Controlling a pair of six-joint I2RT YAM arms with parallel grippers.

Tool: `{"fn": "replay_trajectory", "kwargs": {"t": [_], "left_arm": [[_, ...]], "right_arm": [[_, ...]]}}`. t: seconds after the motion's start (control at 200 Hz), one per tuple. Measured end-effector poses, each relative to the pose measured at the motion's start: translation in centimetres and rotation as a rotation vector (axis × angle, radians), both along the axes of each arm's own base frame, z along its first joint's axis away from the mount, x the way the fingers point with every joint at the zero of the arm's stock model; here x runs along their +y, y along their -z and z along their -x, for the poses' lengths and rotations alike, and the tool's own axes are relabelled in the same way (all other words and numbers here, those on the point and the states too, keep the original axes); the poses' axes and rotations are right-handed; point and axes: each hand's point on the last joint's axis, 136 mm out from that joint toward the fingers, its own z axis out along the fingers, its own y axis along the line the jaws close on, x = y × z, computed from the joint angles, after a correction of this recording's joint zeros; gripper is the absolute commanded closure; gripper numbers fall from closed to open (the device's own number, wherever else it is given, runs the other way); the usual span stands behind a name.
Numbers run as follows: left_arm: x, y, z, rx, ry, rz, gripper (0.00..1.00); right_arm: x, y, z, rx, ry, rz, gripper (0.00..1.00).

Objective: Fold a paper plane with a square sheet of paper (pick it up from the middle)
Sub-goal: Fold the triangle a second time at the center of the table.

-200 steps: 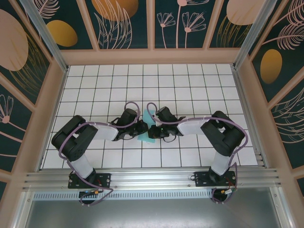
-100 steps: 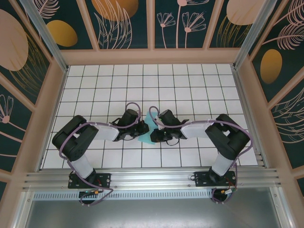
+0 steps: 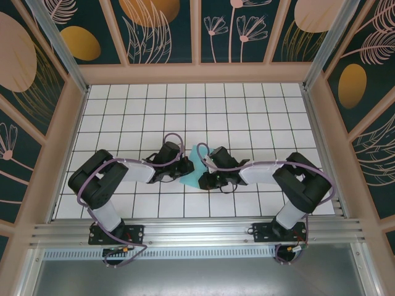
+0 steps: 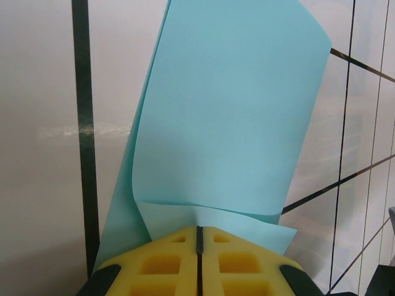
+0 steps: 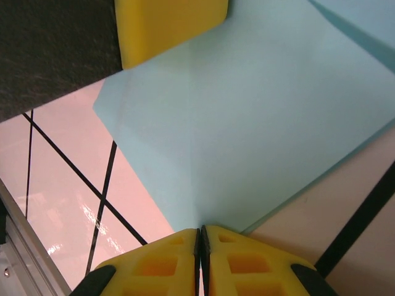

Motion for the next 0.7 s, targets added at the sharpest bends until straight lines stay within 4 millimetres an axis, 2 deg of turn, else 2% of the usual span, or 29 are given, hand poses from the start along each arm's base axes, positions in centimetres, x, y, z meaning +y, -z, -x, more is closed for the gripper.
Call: {"fn": "replay_trajectory", "kwargs": {"t": [0.265, 0.395, 0.52, 0.62, 0.7], "left_arm": [[-0.1, 0.0, 0.0, -0.003, 0.007, -0.001, 0.92], [-0.1, 0.0, -0.1, 0.001, 0.008, -0.004, 0.92], [-0.1, 0.0, -0.1, 0.002, 0.008, -0.005, 0.92], [-0.1, 0.0, -0.1, 0.002, 0.008, -0.005, 0.92], [-0.1, 0.0, -0.1, 0.002, 0.008, -0.005, 0.92]], "right_arm": [[-1.2, -0.8, 1.7, 0.039, -0.012, 0.056, 0.84], [-0.2, -2.6, 1.2, 0.024, -0.005, 0.009, 0.84], [0.9, -3.5, 0.6, 0.011, 0.010, -0.033, 0.84], [2.0, -3.0, -0.2, 0.023, 0.017, -0.035, 0.84], [2.4, -1.6, -0.4, 0.040, 0.017, -0.020, 0.85]]}}
